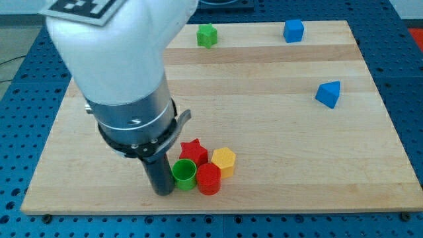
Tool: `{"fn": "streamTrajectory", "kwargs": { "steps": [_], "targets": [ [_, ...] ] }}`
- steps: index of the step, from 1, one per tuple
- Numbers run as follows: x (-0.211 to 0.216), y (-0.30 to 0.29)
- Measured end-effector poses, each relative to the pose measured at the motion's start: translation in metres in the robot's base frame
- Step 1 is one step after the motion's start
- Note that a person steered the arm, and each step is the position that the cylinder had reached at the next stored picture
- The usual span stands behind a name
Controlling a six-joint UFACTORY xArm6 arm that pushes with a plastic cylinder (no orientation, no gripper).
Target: Move the blue triangle diagonal to yellow hexagon
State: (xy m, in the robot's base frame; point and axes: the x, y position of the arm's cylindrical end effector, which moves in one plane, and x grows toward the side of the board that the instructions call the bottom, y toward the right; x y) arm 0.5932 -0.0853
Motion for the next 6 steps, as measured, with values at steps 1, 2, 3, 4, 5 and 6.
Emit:
{"fn": "streamTrajectory", "kwargs": {
  "steps": [1,2,3,4,5,6],
  "targets": [
    [0.005,-0.027],
    [-0.024,-0.056],
    [-0.124,-0.051],
    [-0.210,0.045],
    [-0.241,0.166],
    [-0.248,0.294]
  ]
}}
